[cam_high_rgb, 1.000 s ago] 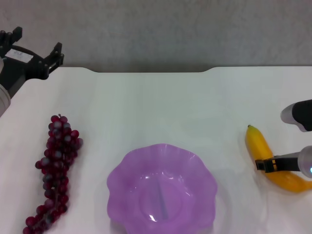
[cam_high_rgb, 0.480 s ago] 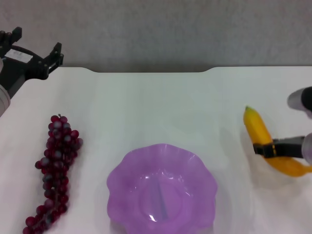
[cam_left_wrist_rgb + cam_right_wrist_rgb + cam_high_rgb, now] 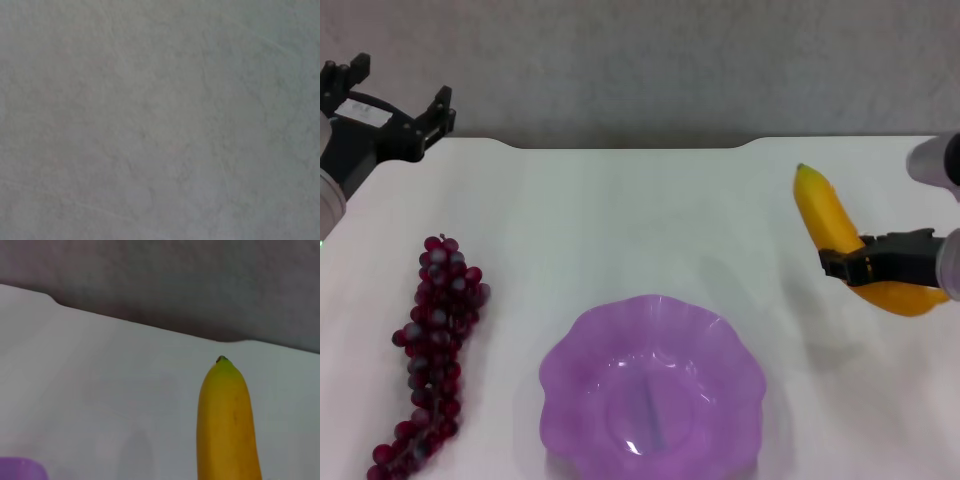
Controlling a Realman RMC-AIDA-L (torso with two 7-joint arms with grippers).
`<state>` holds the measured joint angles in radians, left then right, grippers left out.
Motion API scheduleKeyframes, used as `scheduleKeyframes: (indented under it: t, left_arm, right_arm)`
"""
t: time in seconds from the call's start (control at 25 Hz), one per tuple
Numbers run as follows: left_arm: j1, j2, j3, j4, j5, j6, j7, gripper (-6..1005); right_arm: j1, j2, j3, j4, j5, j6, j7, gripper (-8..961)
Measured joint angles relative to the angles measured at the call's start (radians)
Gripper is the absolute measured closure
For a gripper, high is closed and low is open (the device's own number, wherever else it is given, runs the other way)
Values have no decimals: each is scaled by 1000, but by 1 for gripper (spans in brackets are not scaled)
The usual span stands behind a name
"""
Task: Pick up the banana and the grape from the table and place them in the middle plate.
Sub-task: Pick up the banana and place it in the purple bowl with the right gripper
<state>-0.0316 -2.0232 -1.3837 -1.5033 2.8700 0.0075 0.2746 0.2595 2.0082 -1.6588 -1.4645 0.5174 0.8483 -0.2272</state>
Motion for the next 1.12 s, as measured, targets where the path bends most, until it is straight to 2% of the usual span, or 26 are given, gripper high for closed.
scheduleKeyframes:
  t: [0.44, 0.76, 1.12]
  left_arm:
    - [-3, 0, -4, -10, 0, -6, 0, 109]
    - [-6, 1, -5, -14, 0, -6, 0, 108]
    - [-8, 3, -5, -23, 0, -6, 15, 109]
  right_arm:
    - [18, -1, -93, -92, 53, 32, -34, 455]
    - [60, -1, -148, -90, 104, 43, -65, 456]
    - [144, -1, -250, -32, 155, 38, -69, 456]
